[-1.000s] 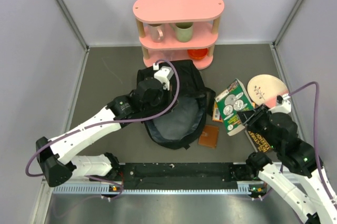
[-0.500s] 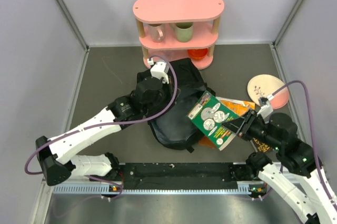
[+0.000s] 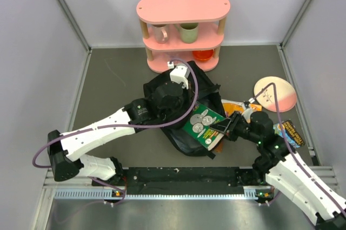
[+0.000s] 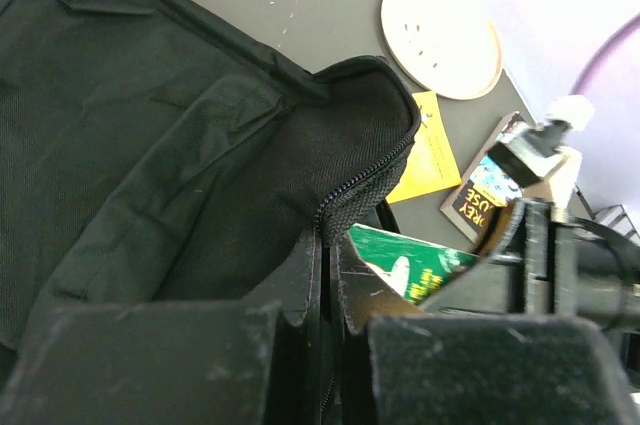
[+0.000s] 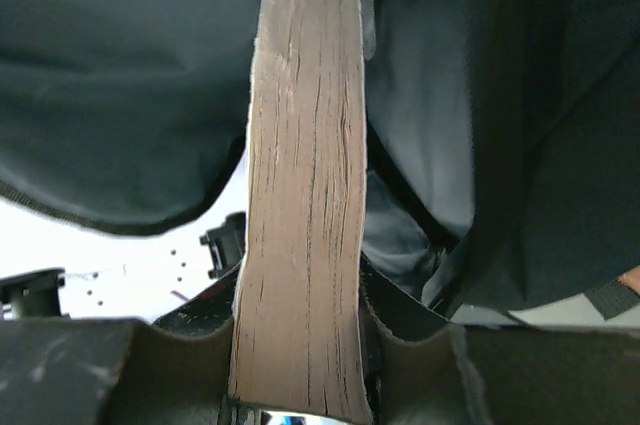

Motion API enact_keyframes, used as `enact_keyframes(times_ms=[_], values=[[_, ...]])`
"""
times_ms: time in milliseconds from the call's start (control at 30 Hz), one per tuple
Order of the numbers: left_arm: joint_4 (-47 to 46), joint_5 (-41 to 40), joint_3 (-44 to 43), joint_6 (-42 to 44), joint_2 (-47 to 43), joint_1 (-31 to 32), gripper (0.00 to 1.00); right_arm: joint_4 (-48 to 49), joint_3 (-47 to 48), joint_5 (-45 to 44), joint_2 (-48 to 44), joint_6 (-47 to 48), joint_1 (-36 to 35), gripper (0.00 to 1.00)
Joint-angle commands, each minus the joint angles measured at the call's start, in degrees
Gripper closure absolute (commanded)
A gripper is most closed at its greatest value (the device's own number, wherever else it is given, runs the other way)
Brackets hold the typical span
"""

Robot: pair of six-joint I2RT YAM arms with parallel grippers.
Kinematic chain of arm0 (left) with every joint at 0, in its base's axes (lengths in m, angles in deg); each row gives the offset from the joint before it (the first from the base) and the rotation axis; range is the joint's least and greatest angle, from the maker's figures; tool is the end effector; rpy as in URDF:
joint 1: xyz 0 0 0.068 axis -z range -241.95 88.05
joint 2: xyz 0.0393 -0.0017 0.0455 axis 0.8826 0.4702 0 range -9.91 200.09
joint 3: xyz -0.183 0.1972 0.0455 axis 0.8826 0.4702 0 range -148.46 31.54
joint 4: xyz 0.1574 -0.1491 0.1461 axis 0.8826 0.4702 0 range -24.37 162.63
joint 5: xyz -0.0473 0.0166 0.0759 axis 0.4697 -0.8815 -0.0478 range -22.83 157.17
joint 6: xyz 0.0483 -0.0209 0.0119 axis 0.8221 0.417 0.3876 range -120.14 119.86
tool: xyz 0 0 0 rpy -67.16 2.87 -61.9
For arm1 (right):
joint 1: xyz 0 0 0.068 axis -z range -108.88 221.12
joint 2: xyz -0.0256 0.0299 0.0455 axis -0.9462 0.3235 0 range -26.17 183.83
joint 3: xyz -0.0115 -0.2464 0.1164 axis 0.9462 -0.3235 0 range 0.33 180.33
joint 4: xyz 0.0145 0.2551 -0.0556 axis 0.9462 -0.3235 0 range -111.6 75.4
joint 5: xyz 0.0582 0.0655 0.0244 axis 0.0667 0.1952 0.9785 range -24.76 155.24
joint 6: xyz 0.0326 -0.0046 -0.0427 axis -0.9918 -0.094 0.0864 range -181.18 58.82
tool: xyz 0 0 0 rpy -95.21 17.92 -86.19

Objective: Pack the student bag
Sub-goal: Place the book in the student bag.

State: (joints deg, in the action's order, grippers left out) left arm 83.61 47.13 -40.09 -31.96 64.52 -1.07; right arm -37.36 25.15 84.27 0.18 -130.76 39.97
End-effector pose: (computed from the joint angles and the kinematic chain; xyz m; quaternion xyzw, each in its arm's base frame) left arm 0.1552 -0.2538 0.3776 0.1078 0.8094 -0.3059 0.4896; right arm 0.1037 0.0762 0.2398 0.1880 0.8119 0.5006 0.2343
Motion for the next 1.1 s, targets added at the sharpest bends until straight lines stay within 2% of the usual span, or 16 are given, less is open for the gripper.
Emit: enact_keyframes(times_ms=[0, 100, 167, 233, 300, 400, 633, 733, 833, 1067], values=[[-7.08, -2.2, -3.86, 0.17, -1.39, 0.99, 1.0, 27.41, -1.62, 1.11, 6.41, -5.31, 0.13, 1.0], [-7.08, -2.73, -3.86, 0.7, -2.1, 1.34, 1.0, 30.85, -1.09, -2.92, 9.41, -4.77, 0.22, 1.0], [-7.08, -2.91, -3.77, 0.96, -2.62, 1.43, 1.0, 37.05, -1.88, -3.47, 11.08, -5.65, 0.31, 1.0], [-7.08, -3.0, -3.69, 0.88, -3.06, 1.52, 1.0, 37.27, -2.05, -4.96, 14.15, -8.44, 0.31, 1.0], [-7.08, -2.91, -3.77, 0.79, -3.24, 1.61, 1.0, 44.34, -4.41, -5.57, 15.74, -10.48, 0.4, 1.0], [-7.96, -4.31, -3.07, 1.49, -4.12, 2.31, 1.0, 44.12, -5.31, -6.8, 18.47, -15.58, 0.48, 1.0], [-8.49, -7.65, -2.72, 2.9, -6.75, 2.49, 1.0, 40.96, -4.96, -9.45, 16.81, -13.65, 0.4, 1.0], [-9.45, -8.71, -2.02, 3.51, -7.63, 2.4, 1.0, 36.22, -3.64, -10.85, 16.19, -13.39, 0.39, 1.0], [-10.24, -7.92, -1.93, 4.39, -7.9, 2.49, 1.0, 41.29, -3.9, -9.98, 19.08, -12.77, 0.05, 1.0], [-10.95, -4.49, -1.84, 5.36, -6.15, 2.49, 1.0, 47.53, 1.89, -9.8, 29.8, -9.17, -3.55, 1.0]])
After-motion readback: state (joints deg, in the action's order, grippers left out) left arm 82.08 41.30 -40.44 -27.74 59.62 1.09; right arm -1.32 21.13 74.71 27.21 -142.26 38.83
